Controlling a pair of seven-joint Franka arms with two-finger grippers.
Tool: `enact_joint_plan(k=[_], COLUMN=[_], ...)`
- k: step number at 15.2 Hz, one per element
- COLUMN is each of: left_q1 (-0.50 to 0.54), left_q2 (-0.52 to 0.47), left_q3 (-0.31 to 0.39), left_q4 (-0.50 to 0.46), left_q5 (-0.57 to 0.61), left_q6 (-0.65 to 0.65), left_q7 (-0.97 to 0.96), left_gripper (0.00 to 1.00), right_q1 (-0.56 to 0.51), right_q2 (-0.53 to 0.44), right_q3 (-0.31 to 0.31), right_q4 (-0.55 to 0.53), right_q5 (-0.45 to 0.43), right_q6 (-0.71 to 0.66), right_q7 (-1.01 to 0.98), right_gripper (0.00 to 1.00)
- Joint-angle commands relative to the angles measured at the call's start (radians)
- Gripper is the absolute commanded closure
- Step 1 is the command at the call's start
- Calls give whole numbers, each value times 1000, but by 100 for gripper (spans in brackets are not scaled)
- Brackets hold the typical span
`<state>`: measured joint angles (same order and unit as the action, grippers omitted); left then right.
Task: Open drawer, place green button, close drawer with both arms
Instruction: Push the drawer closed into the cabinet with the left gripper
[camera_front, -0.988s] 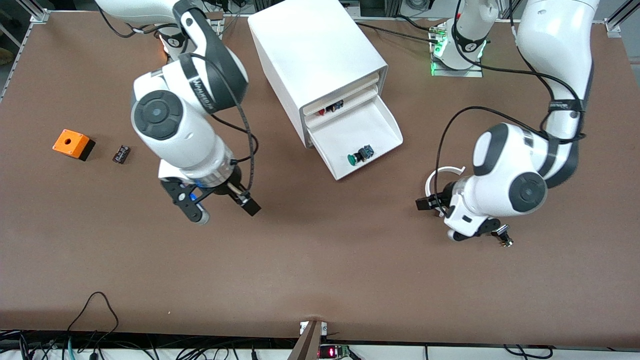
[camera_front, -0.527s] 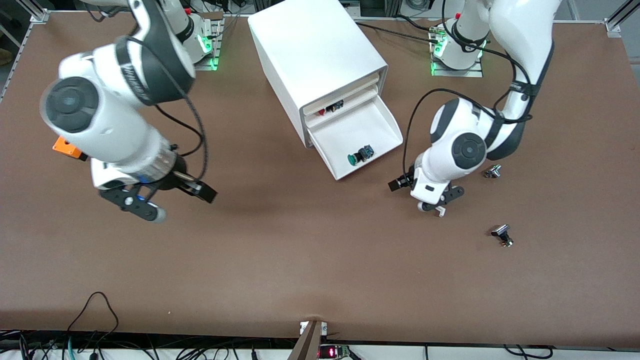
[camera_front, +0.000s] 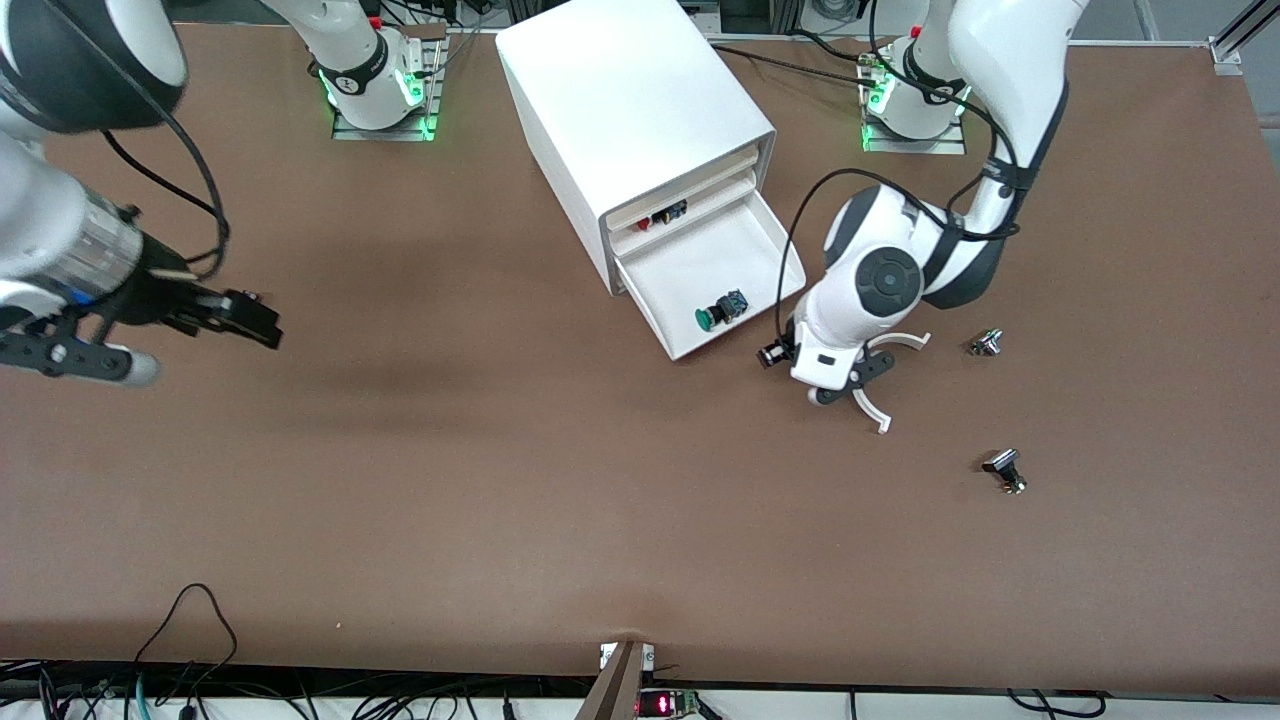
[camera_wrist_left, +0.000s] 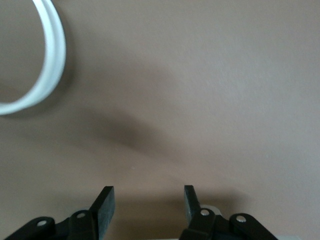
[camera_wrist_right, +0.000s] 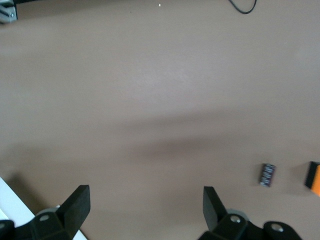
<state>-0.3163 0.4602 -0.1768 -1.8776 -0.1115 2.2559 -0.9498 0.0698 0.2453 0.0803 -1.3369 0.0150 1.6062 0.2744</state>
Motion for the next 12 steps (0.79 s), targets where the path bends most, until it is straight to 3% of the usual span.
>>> enact_joint_plan(k=[1,4,9,12], left_q1=[-44,-72,-110,-158], left_q2=[20,22,15,11], left_q3=[6,6,5,2], left_q4=[-26,-70,-98,-107], left_q5=[35,35,36,35], left_q6=[63,149,154,143], left_q7=[-60,-89,-99,-104], left_gripper=[31,20,17,10], right_q1=[-39,-39,-41,-61], right_q2=[-151,-221,-300,-325], right_q3=[29,27,27,32], right_q4=[-177,-249,-329,-349], right_q5=[-17,-41,-52,-52], right_q6=[26,29,40,41], right_q7=[-92,-113,-144,-147], right_gripper=[0,0,0,0])
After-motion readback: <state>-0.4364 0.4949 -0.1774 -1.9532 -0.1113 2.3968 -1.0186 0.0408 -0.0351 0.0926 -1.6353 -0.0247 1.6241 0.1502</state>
